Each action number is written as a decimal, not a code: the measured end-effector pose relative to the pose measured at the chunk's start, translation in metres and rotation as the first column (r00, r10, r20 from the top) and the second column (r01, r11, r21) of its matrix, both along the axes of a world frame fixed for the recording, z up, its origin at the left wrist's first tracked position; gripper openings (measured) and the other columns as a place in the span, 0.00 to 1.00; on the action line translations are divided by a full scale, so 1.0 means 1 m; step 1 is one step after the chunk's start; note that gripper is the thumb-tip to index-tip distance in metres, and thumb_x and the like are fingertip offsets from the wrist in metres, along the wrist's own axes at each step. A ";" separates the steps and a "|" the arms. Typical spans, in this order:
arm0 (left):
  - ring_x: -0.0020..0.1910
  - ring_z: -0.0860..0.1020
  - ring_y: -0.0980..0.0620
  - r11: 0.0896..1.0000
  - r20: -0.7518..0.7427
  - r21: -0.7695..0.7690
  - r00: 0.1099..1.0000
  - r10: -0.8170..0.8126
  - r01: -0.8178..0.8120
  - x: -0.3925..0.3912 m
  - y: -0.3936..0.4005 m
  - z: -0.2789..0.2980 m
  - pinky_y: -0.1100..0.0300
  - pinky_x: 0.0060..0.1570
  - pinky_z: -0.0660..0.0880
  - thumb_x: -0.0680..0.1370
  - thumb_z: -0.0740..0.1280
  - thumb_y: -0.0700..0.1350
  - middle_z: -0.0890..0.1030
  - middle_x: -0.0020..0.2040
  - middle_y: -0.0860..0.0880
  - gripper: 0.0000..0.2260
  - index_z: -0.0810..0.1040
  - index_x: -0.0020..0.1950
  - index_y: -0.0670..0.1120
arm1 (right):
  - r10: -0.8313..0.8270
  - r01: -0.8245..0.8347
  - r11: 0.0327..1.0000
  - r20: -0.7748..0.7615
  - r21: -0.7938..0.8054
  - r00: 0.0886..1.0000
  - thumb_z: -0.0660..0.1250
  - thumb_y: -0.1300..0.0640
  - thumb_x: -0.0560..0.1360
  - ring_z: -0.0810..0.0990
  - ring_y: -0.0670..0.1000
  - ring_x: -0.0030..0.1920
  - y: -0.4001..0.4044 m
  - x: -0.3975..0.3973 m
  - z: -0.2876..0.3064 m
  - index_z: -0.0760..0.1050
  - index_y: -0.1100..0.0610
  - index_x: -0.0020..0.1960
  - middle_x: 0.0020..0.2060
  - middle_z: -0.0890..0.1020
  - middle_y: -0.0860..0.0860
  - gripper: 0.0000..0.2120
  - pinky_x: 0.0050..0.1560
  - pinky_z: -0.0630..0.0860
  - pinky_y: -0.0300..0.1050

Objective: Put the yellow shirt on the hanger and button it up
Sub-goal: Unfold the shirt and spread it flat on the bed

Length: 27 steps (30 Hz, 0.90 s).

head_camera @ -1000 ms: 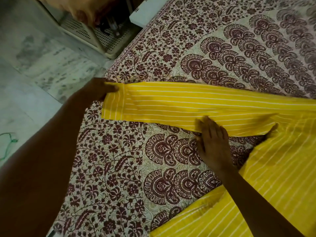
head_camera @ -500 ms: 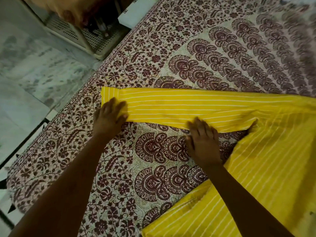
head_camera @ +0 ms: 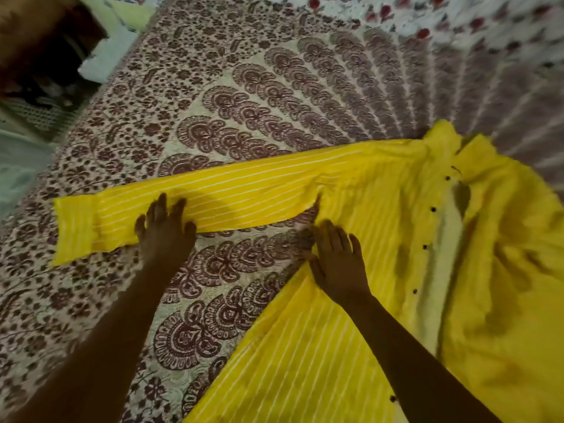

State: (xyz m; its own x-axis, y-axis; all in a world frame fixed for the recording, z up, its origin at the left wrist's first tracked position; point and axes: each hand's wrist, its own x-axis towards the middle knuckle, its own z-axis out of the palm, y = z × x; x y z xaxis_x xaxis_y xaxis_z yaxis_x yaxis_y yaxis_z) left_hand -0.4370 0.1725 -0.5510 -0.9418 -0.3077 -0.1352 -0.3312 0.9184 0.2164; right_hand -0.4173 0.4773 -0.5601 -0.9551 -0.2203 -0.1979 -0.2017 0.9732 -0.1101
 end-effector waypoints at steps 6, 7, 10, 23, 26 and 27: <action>0.72 0.61 0.40 0.970 -0.058 0.104 0.975 -0.216 0.221 -0.027 0.116 0.002 0.42 0.68 0.58 0.77 0.64 0.47 0.63 0.73 0.40 0.22 0.68 0.70 0.47 | -0.161 0.159 0.986 -0.038 -0.050 0.986 0.52 0.47 0.74 0.73 0.61 0.65 0.068 0.018 0.007 0.69 0.57 0.68 0.66 0.73 0.60 0.26 0.61 0.69 0.63; 0.72 0.61 0.40 0.958 -0.075 0.110 0.964 -0.256 0.263 -0.030 0.137 0.002 0.42 0.68 0.58 0.77 0.65 0.47 0.63 0.73 0.40 0.22 0.68 0.70 0.46 | -0.193 0.190 0.980 -0.041 -0.053 0.980 0.52 0.47 0.75 0.73 0.61 0.65 0.083 0.021 0.007 0.69 0.57 0.68 0.66 0.72 0.60 0.26 0.62 0.69 0.63; 0.71 0.63 0.40 0.933 -0.086 0.116 0.939 -0.333 0.342 -0.035 0.184 -0.001 0.42 0.67 0.61 0.77 0.61 0.50 0.66 0.72 0.40 0.21 0.71 0.68 0.46 | -0.284 0.281 0.958 -0.063 -0.056 0.957 0.51 0.47 0.75 0.74 0.61 0.64 0.117 0.026 0.006 0.69 0.58 0.67 0.66 0.73 0.61 0.26 0.62 0.69 0.63; 0.66 0.69 0.37 0.860 0.077 -0.094 0.865 -0.496 0.501 -0.015 0.241 -0.028 0.37 0.59 0.66 0.74 0.61 0.54 0.70 0.68 0.39 0.22 0.70 0.67 0.50 | -0.126 0.130 0.983 0.038 -0.128 0.991 0.53 0.48 0.69 0.77 0.60 0.61 0.237 0.035 -0.007 0.75 0.56 0.62 0.61 0.77 0.58 0.26 0.59 0.74 0.60; 0.69 0.66 0.37 0.923 0.070 -0.069 0.924 -0.375 0.379 -0.021 0.280 -0.016 0.36 0.64 0.61 0.74 0.67 0.45 0.67 0.70 0.37 0.21 0.73 0.66 0.44 | -0.126 0.110 0.981 -0.089 -0.161 0.988 0.54 0.49 0.71 0.74 0.59 0.64 0.274 0.036 -0.006 0.71 0.57 0.65 0.64 0.75 0.59 0.25 0.62 0.71 0.58; 0.69 0.65 0.37 0.925 0.038 -0.062 0.927 -0.374 0.375 -0.023 0.299 -0.015 0.37 0.64 0.60 0.74 0.66 0.44 0.67 0.70 0.36 0.20 0.73 0.65 0.43 | -0.158 0.132 0.973 -0.133 -0.191 0.978 0.54 0.50 0.72 0.72 0.60 0.65 0.288 0.038 -0.006 0.69 0.57 0.66 0.65 0.73 0.60 0.24 0.65 0.68 0.57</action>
State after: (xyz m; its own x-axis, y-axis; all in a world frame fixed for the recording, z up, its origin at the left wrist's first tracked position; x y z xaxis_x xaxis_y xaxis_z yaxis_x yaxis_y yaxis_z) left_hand -0.4604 0.4713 -0.5658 -0.9867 0.0576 -0.1519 0.0351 0.9886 0.1465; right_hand -0.3789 0.7657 -0.5662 -0.9951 -0.0965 -0.0236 -0.0867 0.9600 -0.2662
